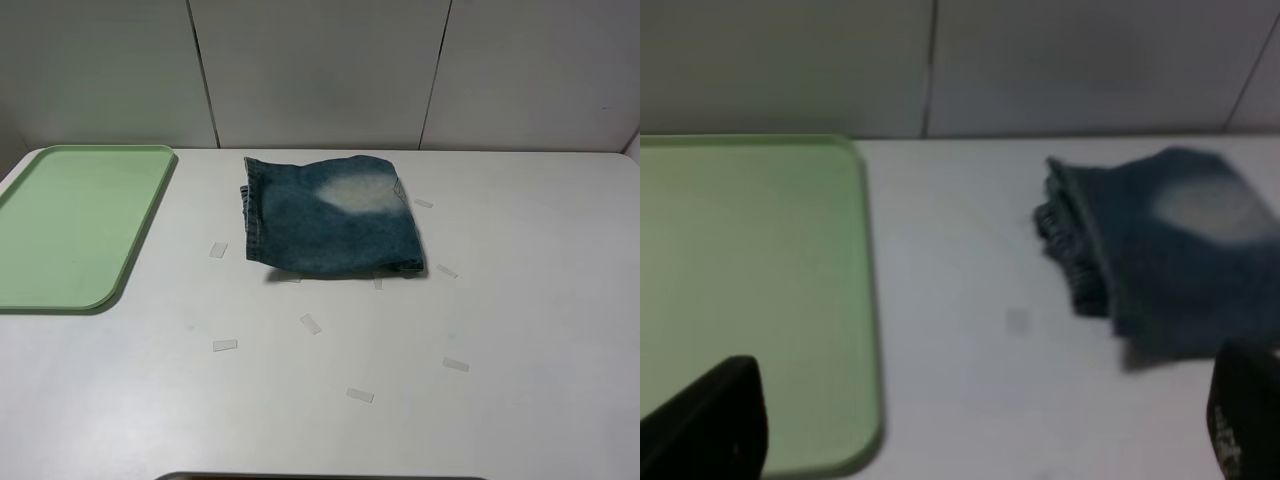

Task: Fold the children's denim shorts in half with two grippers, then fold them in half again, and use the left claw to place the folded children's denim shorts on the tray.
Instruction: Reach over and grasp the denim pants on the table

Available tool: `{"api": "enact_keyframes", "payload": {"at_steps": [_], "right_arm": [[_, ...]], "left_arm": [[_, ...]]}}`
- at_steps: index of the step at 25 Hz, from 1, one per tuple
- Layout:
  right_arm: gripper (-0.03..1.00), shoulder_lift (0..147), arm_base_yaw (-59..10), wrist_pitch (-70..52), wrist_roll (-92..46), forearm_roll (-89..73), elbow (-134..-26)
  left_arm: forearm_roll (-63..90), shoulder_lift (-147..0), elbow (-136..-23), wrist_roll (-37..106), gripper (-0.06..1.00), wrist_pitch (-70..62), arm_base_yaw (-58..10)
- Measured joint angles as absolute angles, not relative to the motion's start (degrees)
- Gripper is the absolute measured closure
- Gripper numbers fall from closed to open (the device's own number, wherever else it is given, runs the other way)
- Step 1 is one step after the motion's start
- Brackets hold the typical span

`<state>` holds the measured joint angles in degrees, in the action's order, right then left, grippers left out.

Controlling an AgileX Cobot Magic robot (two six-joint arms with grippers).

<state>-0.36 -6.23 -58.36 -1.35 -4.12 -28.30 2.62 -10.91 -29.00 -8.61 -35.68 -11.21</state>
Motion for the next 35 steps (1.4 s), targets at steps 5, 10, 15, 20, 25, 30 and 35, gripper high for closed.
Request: {"api": "enact_keyframes", "payload": {"at_steps": [5, 10, 15, 20, 25, 30, 35], "right_arm": [[0.27, -0.36, -6.23, -58.36, -1.35, -4.12, -28.3], [0.27, -0.36, -6.23, -58.36, -1.35, -4.12, -28.3], [0.27, -0.36, -6.23, -58.36, -1.35, -4.12, -28.3], [0.27, -0.36, -6.23, -58.36, -1.35, -4.12, -28.3], [0.27, -0.36, -6.23, -58.36, -1.35, -4.12, -28.3], [0.27, -0.36, -6.23, -58.36, -1.35, -4.12, -28.3], [0.27, -0.36, -6.23, -58.36, -1.35, -4.12, -28.3]], "left_arm": [[16.91, -29.24, -29.06, -6.21, 0.07, -25.55, -11.21], [40.2, -47.81, -29.06, 12.32, 0.07, -19.51, -11.21], [59.65, -59.1, -29.26, 31.99, 0.07, -16.59, -11.21], [77.57, -73.39, -34.26, 50.71, 0.07, -16.55, -11.21], [80.55, -82.07, -39.23, 54.47, 0.07, -18.23, -8.56], [81.02, -90.67, -43.24, 54.62, 0.07, -20.52, -5.63], [81.07, -99.02, -47.18, 55.41, 0.07, -21.47, -5.2]]}}
